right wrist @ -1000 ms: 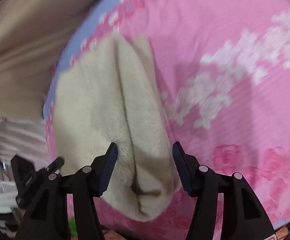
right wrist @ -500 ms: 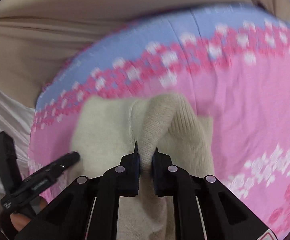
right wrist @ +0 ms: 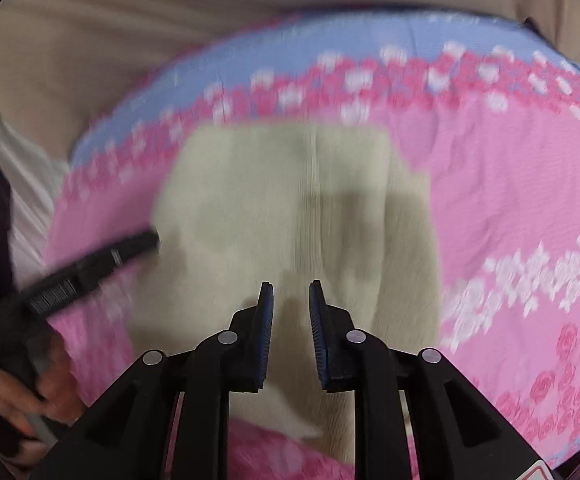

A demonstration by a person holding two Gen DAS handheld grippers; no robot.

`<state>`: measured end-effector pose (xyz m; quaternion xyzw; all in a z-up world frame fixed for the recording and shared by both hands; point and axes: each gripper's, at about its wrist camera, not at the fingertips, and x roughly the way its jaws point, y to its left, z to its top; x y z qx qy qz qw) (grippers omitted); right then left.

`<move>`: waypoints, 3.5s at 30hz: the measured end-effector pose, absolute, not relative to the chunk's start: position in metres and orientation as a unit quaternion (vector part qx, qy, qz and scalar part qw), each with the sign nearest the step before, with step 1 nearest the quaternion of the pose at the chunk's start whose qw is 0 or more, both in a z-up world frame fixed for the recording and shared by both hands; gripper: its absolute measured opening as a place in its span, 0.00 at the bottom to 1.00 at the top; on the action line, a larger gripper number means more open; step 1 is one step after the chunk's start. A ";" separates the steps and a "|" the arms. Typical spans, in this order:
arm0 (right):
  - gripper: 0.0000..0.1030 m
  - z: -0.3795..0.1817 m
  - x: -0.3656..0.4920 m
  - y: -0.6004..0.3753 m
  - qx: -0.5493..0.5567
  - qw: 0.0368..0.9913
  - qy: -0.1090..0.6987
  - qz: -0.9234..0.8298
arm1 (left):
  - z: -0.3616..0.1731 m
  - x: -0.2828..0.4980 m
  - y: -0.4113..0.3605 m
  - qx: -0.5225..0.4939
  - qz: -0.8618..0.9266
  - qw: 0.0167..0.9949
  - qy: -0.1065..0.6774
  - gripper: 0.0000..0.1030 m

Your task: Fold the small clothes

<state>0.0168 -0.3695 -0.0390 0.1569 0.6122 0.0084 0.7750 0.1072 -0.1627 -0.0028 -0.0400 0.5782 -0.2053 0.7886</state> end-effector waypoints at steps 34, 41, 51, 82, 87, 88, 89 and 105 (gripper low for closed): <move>0.19 0.020 0.009 -0.402 0.205 0.823 0.529 -0.027 | -0.017 0.065 -0.155 0.006 -0.183 0.780 0.598 0.57; 0.09 -0.053 0.034 -0.398 0.164 0.779 0.605 -0.033 | -0.014 0.064 -0.165 0.020 -0.185 0.786 0.590 0.57; 0.17 -0.036 0.023 -0.386 0.114 0.781 0.612 -0.051 | -0.017 0.063 -0.160 0.013 -0.175 0.786 0.593 0.58; 0.80 -0.044 0.004 -0.438 0.195 0.775 0.599 -0.062 | -0.032 0.097 -0.119 -0.171 -0.175 0.746 0.620 0.80; 0.80 -0.083 0.006 -0.442 0.309 0.730 0.610 0.013 | -0.081 0.109 -0.114 -0.239 -0.181 0.686 0.663 0.84; 0.80 -0.089 0.007 -0.442 0.326 0.723 0.609 0.024 | -0.087 0.109 -0.113 -0.255 -0.182 0.677 0.665 0.85; 0.81 -0.094 0.009 -0.442 0.341 0.720 0.604 0.032 | -0.091 0.109 -0.111 -0.273 -0.182 0.673 0.663 0.88; 0.34 -0.047 0.010 -0.432 0.324 0.759 0.566 0.011 | -0.034 0.094 -0.178 -0.109 -0.205 0.727 0.646 0.48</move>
